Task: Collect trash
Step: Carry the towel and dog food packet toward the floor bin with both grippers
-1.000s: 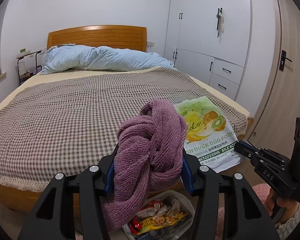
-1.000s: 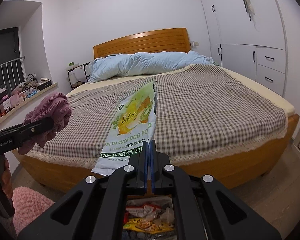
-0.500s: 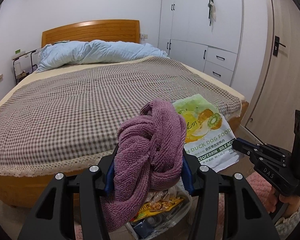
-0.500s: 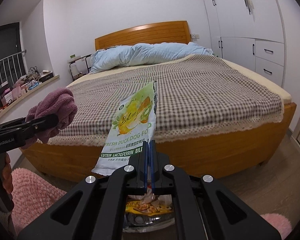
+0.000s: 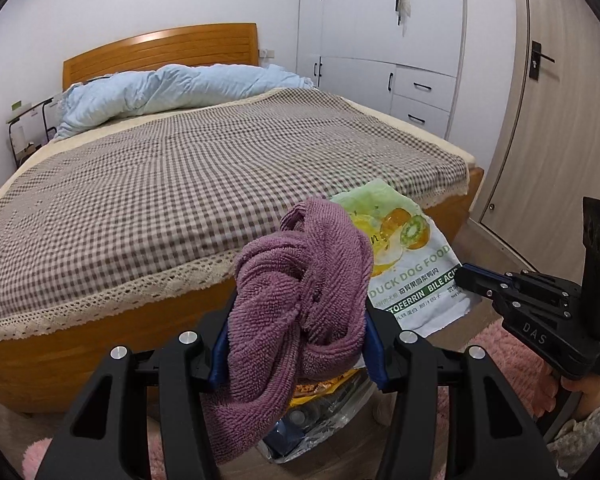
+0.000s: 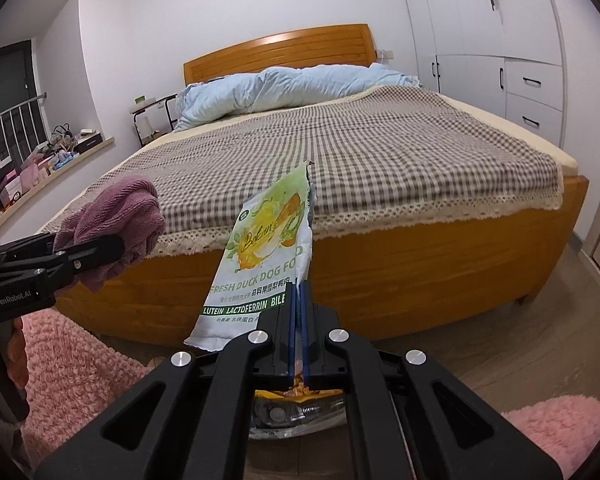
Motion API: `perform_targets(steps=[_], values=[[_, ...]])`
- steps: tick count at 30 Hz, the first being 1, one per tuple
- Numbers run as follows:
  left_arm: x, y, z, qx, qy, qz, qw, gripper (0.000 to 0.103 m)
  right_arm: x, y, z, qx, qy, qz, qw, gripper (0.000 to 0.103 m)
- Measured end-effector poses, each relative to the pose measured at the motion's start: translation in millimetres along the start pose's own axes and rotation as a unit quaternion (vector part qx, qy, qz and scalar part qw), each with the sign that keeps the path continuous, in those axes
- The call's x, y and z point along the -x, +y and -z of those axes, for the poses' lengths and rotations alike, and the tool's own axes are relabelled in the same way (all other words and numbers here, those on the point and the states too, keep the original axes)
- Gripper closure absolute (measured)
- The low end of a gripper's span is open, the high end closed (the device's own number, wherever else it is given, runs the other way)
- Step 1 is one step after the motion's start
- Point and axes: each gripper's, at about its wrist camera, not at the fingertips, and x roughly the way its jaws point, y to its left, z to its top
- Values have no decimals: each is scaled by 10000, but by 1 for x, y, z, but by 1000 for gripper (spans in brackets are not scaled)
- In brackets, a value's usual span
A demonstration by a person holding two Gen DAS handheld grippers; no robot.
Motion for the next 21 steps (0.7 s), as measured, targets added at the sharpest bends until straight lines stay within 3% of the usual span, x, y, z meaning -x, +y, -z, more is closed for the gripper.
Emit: perform_targets(steps=[12,21], values=[[-29,-1,31,42,339,204,9992,53,-14,2,24,46,381,27,9993,101],[-75,0,61,128,825,302,9961,53,-51,-9,50,0,1005,69,9949,101]])
